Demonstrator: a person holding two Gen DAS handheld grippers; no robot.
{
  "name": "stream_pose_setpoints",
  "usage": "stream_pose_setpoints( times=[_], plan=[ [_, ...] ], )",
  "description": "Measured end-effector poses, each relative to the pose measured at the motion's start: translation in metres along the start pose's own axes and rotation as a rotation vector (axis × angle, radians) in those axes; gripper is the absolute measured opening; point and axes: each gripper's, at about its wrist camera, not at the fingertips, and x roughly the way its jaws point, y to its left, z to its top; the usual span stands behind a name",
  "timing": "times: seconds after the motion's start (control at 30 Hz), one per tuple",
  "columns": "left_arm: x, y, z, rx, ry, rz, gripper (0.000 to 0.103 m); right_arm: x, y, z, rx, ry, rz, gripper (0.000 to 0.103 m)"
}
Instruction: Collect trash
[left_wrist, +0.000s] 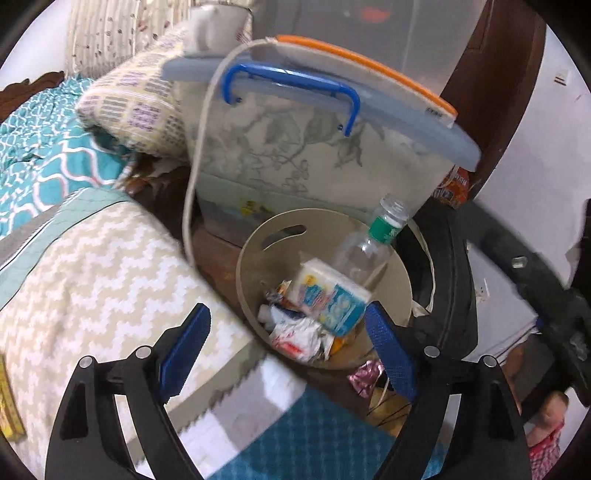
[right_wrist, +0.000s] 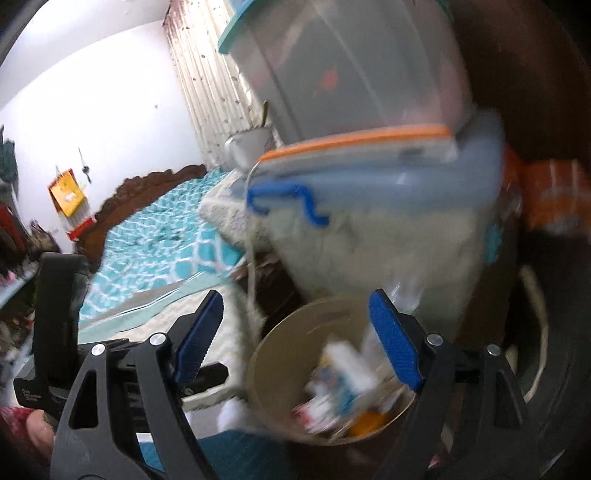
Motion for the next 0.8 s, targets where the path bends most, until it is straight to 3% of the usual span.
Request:
stream_pose_setpoints(
  times=[0.37,0.8],
  plan=[
    [-0.071,0.025,-0.081,-0.003,-0.06,0.078,0.082,-0.038,0.03,-0.072,0.131,0.071,0.029,0.081],
    [-0.145,0.04,-0.134,-0.018,-0.153,0.158,0.082,-0.077,0.092,-0.085,0.108,0.069,0.056,0.081]
  ],
)
